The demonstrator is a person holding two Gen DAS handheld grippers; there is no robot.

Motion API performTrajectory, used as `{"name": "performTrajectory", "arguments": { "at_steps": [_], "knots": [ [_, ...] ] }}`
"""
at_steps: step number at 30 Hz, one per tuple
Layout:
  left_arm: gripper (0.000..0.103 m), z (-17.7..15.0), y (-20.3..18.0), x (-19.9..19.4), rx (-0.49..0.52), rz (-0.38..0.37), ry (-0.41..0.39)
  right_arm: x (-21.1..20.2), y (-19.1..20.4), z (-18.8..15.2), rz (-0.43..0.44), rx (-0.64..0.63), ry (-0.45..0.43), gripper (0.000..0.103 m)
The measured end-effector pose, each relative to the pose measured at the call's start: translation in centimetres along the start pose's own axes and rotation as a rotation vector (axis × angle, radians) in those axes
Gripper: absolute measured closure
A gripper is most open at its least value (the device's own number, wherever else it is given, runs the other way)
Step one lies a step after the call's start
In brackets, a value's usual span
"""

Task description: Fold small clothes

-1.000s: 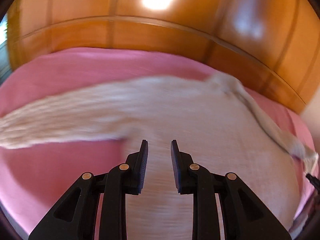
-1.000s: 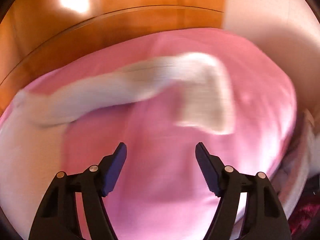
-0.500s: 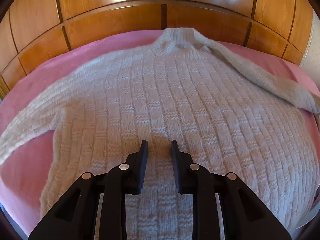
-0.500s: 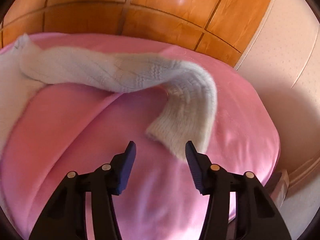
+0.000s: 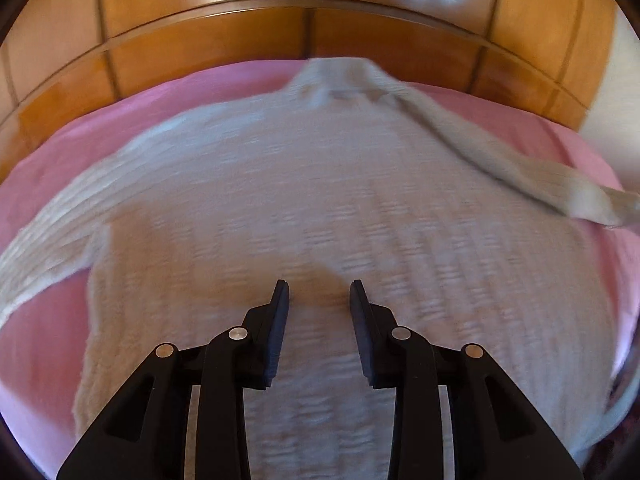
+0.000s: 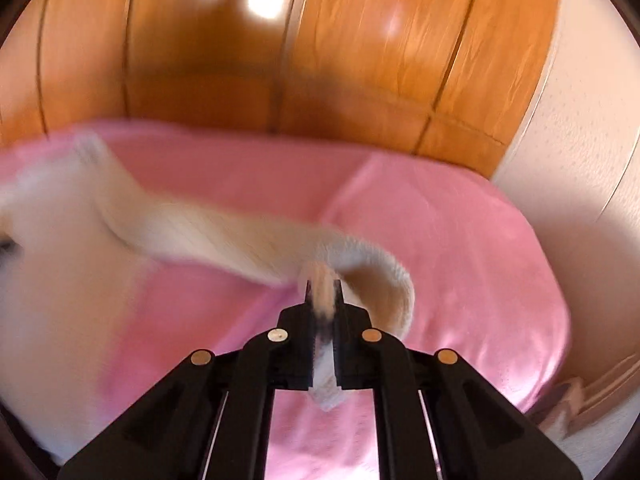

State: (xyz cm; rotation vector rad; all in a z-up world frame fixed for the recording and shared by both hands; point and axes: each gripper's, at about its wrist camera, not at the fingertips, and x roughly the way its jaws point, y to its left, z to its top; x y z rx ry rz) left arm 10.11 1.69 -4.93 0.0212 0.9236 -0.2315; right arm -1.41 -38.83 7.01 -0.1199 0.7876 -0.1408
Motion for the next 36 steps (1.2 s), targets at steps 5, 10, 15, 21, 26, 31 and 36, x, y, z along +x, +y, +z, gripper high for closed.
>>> {"name": "performTrajectory", "arguments": {
  "at_steps": [5, 10, 15, 21, 26, 31, 36],
  "knots": [
    [0.072, 2.2, -3.7, 1.0, 0.111, -0.164, 0.009, -6.4, -3.3, 3.2, 0.181, 0.225, -0.119, 0.097],
    [0.071, 4.2, -9.1, 4.2, 0.248, -0.234, 0.040, -8.7, -6.5, 4.8, 0.276, 0.389, -0.185, 0.097],
    [0.065, 6.0, -13.2, 6.5, 0.303, -0.359, 0.074, -9.8, -8.5, 4.2, 0.255, 0.498, -0.203, 0.097],
    [0.052, 9.1, -15.1, 9.3, 0.233, -0.499, 0.087, -9.9, -12.3, 3.3, 0.169, 0.567, -0.227, 0.097],
    [0.052, 15.6, -16.0, 11.2, 0.051, -0.573, 0.044, -4.4, -16.4, 4.2, 0.045, 0.606, -0.177, 0.097],
    [0.052, 21.8, -17.0, 12.8, -0.071, -0.428, -0.041, 6.3, -22.4, 4.4, -0.098, 0.745, -0.008, 0.097],
    [0.038, 22.0, -14.8, 11.4, -0.100, -0.320, -0.102, 14.1, -24.7, 5.0, -0.176, 0.759, 0.139, 0.089]
  ]
}}
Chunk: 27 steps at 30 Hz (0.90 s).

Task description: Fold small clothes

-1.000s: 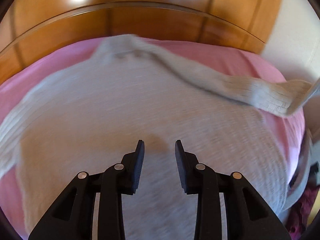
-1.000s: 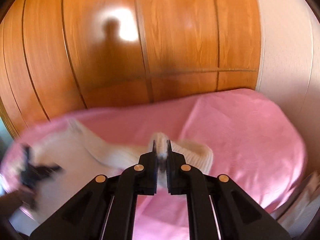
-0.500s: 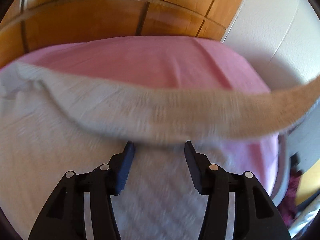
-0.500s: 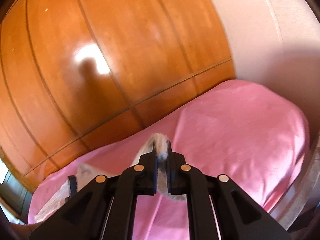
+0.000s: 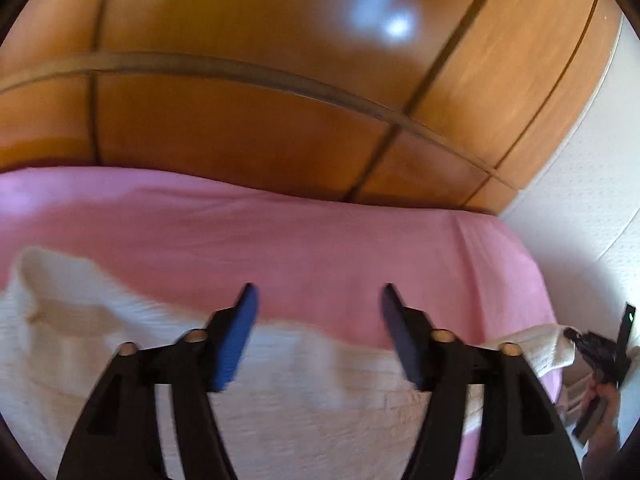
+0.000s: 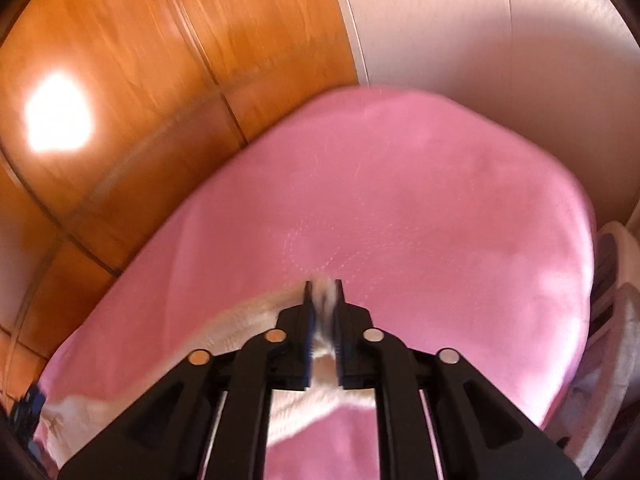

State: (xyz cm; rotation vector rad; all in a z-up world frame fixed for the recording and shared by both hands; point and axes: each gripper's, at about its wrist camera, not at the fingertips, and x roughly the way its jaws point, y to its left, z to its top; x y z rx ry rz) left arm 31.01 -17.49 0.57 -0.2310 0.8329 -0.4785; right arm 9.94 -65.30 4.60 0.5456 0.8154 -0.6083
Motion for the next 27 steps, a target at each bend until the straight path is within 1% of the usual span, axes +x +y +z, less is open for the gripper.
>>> {"name": "performTrajectory", "arguments": {
  "at_steps": [1, 2, 3, 4, 6, 8, 9, 10, 12, 13, 14, 15, 16, 17, 18, 19, 20, 21, 22, 23, 24, 25, 27],
  "knots": [
    [0.038, -0.6, 0.4, -0.4, 0.013, 0.019, 0.006, 0.4, -0.1, 0.0, -0.026, 0.008, -0.022, 0.076],
    [0.038, -1.1, 0.8, -0.6, 0.026, 0.030, 0.012, 0.4, -0.4, -0.2, -0.020, 0.027, -0.035, 0.069],
    [0.038, -2.1, 1.4, -1.3, 0.054, 0.066, 0.013, 0.2, -1.1, -0.9, -0.001, 0.059, -0.035, 0.068],
    [0.038, -2.9, 1.9, -2.0, 0.074, 0.096, 0.011, -0.2, -1.8, -2.1, 0.046, 0.096, -0.016, 0.065],
    [0.038, -5.0, 3.2, -3.6, 0.111, 0.138, 0.020, -0.3, -2.7, -4.4, 0.108, 0.120, 0.011, 0.061],
    [0.038, -6.9, 5.0, -5.5, 0.127, 0.167, 0.026, -0.4, -3.3, -7.2, 0.160, 0.148, 0.062, 0.057],
    [0.038, -7.8, 5.8, -6.3, 0.127, 0.179, 0.031, -0.2, -3.8, -9.1, 0.208, 0.172, 0.104, 0.057],
    [0.038, -9.1, 6.8, -7.3, 0.121, 0.191, 0.053, 0.1, -3.9, -10.2, 0.238, 0.188, 0.131, 0.056],
    [0.038, -10.8, 8.6, -8.7, 0.113, 0.212, 0.072, 1.5, -3.7, -11.8, 0.261, 0.199, 0.162, 0.055],
    [0.038, -11.8, 9.4, -9.5, 0.097, 0.227, 0.078, 1.8, -3.5, -12.1, 0.251, 0.207, 0.159, 0.055],
    [0.038, -12.6, 10.1, -10.4, 0.077, 0.226, 0.087, 2.1, -3.2, -12.0, 0.248, 0.217, 0.148, 0.055],
    [0.038, -13.1, 10.8, -11.2, 0.064, 0.224, 0.092, 2.4, -2.7, -11.6, 0.249, 0.212, 0.140, 0.057],
    [0.038, -13.8, 11.2, -12.0, 0.052, 0.238, 0.090, 2.7, -2.1, -10.8, 0.237, 0.196, 0.142, 0.072],
    [0.038, -14.3, 11.5, -12.3, 0.051, 0.263, 0.086, 2.8, -1.3, -10.4, 0.204, 0.155, 0.147, 0.099],
    [0.038, -15.0, 11.8, -13.0, 0.053, 0.285, 0.082, 2.6, -0.8, -10.0, 0.186, 0.126, 0.144, 0.098],
    [0.037, -15.7, 12.3, -13.5, 0.051, 0.300, 0.084, 1.7, -0.3, -9.5, 0.160, 0.081, 0.104, 0.098],
    [0.034, -16.4, 12.7, -13.7, 0.041, 0.309, 0.095, 0.7, -0.1, -9.1, 0.137, 0.041, 0.054, 0.098],
    [0.030, -17.2, 13.5, -13.5, 0.012, 0.314, 0.112, 0.4, -0.2, -9.1, 0.088, 0.011, 0.026, 0.099],
    [0.029, -17.4, 13.7, -13.4, -0.002, 0.304, 0.100, 0.6, -0.4, -9.1, 0.048, 0.002, 0.032, 0.099],
    [0.028, -17.8, 13.6, -13.4, 0.003, 0.302, 0.071, 1.4, -0.9, -9.3, -0.004, -0.011, 0.059, 0.099],
    [0.027, -18.0, 13.3, -13.3, 0.024, 0.319, 0.070, 2.2, -1.2, -9.7, -0.047, -0.022, 0.086, 0.099],
    [0.027, -17.9, 13.1, -13.3, 0.031, 0.330, 0.074, 2.9, -1.5, -10.3, -0.074, -0.035, 0.109, 0.099],
    [0.027, -17.6, 13.2, -13.8, 0.001, 0.320, 0.075, 2.3, -0.9, -10.6, -0.097, -0.068, 0.091, 0.097]
  ]
}}
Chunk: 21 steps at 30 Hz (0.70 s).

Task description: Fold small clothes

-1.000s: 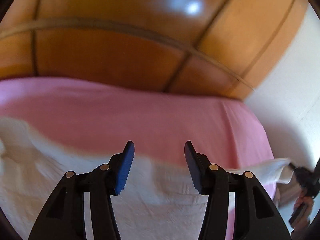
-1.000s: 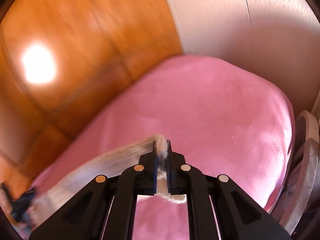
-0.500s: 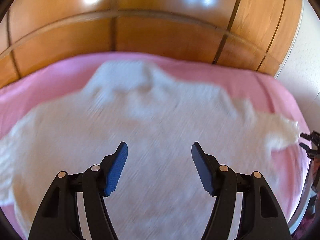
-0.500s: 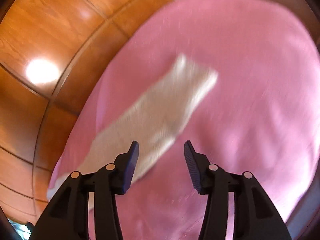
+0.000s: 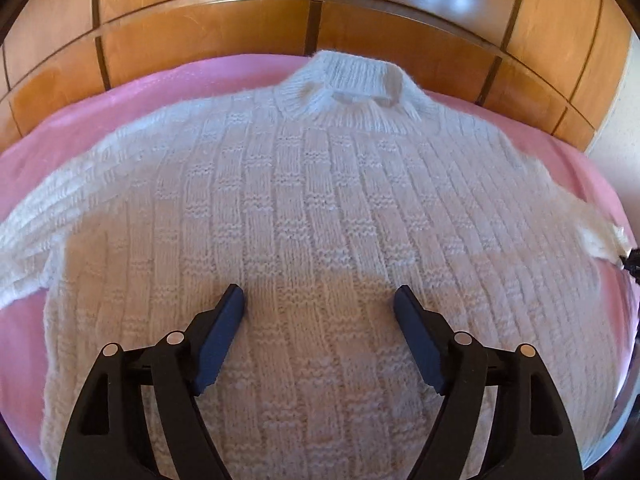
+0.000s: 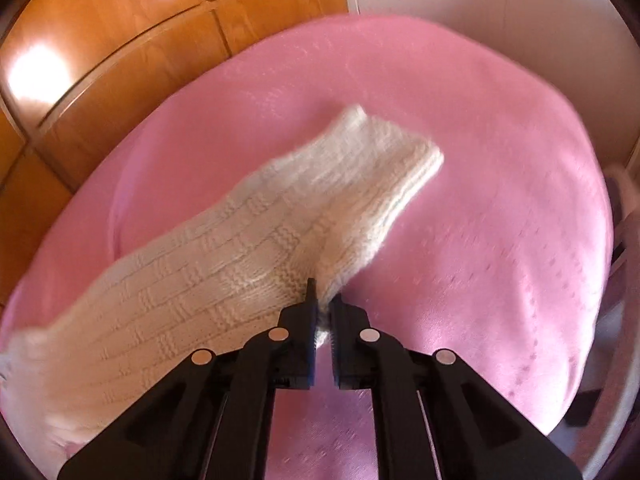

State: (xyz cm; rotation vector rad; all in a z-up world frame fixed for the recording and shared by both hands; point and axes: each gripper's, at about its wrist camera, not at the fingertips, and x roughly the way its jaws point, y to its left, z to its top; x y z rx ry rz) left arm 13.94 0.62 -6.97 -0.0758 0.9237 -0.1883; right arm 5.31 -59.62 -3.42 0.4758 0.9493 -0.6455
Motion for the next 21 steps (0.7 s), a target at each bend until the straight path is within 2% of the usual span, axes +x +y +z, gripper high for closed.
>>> {"name": "performTrajectory", "arguments": {
  "at_steps": [1, 2, 4, 6, 8, 9, 10, 16, 17, 19, 21],
  "knots": [
    [0.027, 0.3, 0.1, -0.2, -0.016, -0.017, -0.001, -0.5, 0.4, -0.1, 0.022, 0.005, 0.006, 0.092],
    [0.027, 0.3, 0.4, -0.7, -0.031, -0.038, -0.005, -1.1, 0.8, -0.1, 0.028, 0.009, 0.006, 0.071],
    [0.027, 0.3, 1.1, -1.8, -0.052, -0.038, -0.026, -2.9, 1.5, -0.7, 0.016, -0.010, -0.030, 0.054],
    [0.027, 0.0, 2.4, -3.0, -0.083, -0.037, -0.044, -4.4, 3.2, -1.8, 0.047, -0.069, -0.044, 0.052],
    [0.027, -0.5, 4.1, -4.5, -0.116, -0.021, -0.069, -6.3, 5.9, -3.2, 0.101, -0.140, -0.060, 0.041],
    [0.027, -0.7, 4.6, -5.0, -0.125, -0.007, -0.080, -7.1, 7.3, -3.9, 0.135, -0.172, -0.065, 0.040],
    [0.027, -1.1, 5.5, -5.9, -0.139, 0.013, -0.094, -8.3, 9.6, -5.4, 0.198, -0.232, -0.061, 0.039],
    [0.027, -4.3, 10.9, -10.0, -0.200, 0.127, -0.116, -11.6, 21.3, -14.0, 0.436, -0.510, -0.020, 0.023],
    [0.027, -5.0, 11.6, -10.8, -0.208, 0.134, -0.116, -12.0, 23.0, -15.7, 0.473, -0.550, -0.010, 0.017],
    [0.027, -6.6, 13.2, -12.2, -0.223, 0.135, -0.105, -11.9, 25.8, -18.9, 0.520, -0.620, 0.022, 0.015],
    [0.027, -8.1, 14.5, -13.2, -0.244, 0.097, -0.085, -11.2, 27.2, -21.7, 0.517, -0.659, 0.058, 0.015]
  ]
}}
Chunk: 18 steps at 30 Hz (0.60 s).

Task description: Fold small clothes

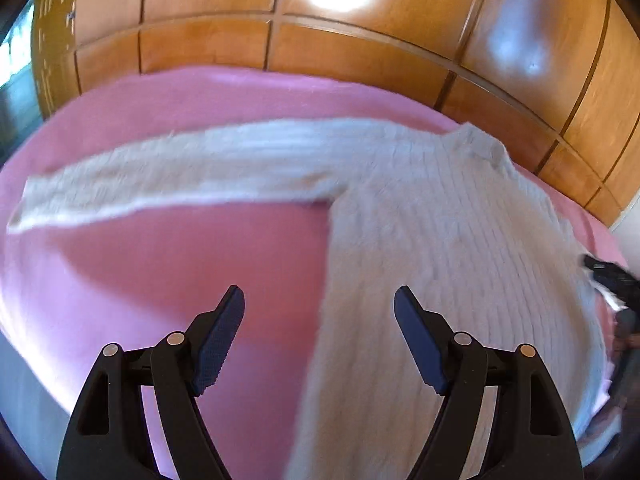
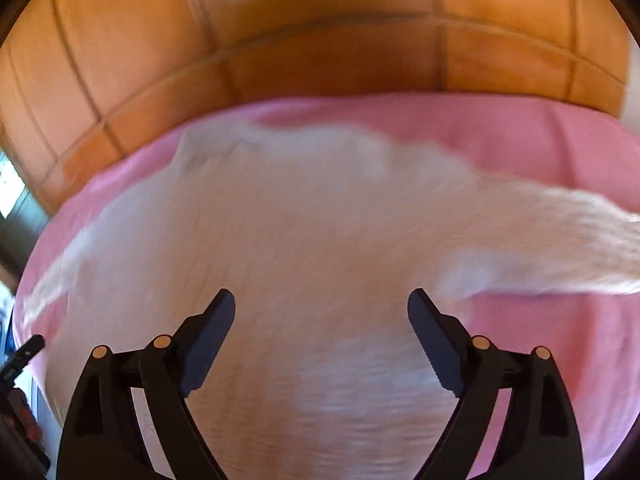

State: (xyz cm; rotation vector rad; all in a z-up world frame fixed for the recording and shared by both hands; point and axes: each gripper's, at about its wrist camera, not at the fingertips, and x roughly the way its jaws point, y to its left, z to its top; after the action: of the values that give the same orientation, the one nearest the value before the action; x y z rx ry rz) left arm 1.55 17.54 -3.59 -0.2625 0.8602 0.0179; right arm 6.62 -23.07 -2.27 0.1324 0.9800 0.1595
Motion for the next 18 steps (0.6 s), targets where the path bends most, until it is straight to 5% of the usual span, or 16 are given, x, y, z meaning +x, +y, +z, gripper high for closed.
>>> {"name": "performTrajectory", "arguments": {
  "at_steps": [5, 7, 8, 10, 14, 18],
  "knots": [
    [0.028, -3.8, 2.8, -1.1, -0.056, -0.148, 0.100, 1.2, 1.1, -3.4, -0.068, -0.055, -0.042, 0.013],
    [0.037, -5.0, 2.7, -1.2, -0.050, -0.175, 0.117, 1.3, 0.6, -3.1, -0.055, -0.042, -0.045, 0.012],
    [0.047, -5.5, 2.3, -1.5, -0.025, -0.190, 0.116, 2.0, 0.6, -3.1, -0.049, -0.038, -0.044, 0.012],
    [0.098, -6.0, 1.6, -1.3, -0.014, -0.252, 0.163, 2.2, 0.0, -2.5, -0.035, -0.040, -0.043, 0.012],
    [0.099, -6.6, 0.9, -3.0, 0.040, -0.277, 0.141, 0.9, -1.5, -3.2, -0.003, -0.097, -0.058, 0.012],
    [0.097, -7.9, 2.2, -1.7, 0.072, -0.150, 0.194, 0.6, -2.0, -3.4, 0.020, -0.057, -0.072, 0.015]
  ]
}}
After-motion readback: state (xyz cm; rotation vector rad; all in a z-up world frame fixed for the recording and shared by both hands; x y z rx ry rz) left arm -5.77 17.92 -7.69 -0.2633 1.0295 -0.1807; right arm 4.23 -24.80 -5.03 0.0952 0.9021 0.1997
